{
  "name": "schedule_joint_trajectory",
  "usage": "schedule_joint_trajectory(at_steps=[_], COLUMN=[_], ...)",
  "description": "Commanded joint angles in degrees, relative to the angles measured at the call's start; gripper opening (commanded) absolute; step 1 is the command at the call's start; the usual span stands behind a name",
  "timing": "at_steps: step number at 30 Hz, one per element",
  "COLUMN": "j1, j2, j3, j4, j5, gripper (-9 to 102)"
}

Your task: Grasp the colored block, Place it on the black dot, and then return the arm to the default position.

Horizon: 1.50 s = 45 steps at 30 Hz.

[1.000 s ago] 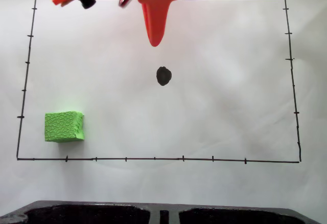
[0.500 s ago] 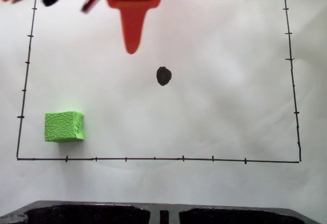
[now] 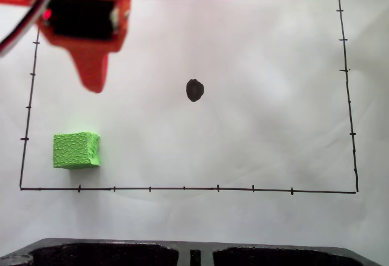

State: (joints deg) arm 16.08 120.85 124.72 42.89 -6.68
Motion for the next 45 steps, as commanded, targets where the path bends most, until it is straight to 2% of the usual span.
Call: schedule_joint_trajectory(at_steps=[1,16,32,37,45], j1=[1.67,5.89,5.19,6.24,7.12], j2=[-2.81,-16.44,-22.76,-23.03,-26.89], j3=[-4.75,-15.29,-19.16,-18.11,-18.37], j4=[-1.41,-3.16,-1.41,-0.79,-1.76], j5=[-0.44,-4.83,-2.29,-2.81,-3.69], gripper=[0,1,21,30,33])
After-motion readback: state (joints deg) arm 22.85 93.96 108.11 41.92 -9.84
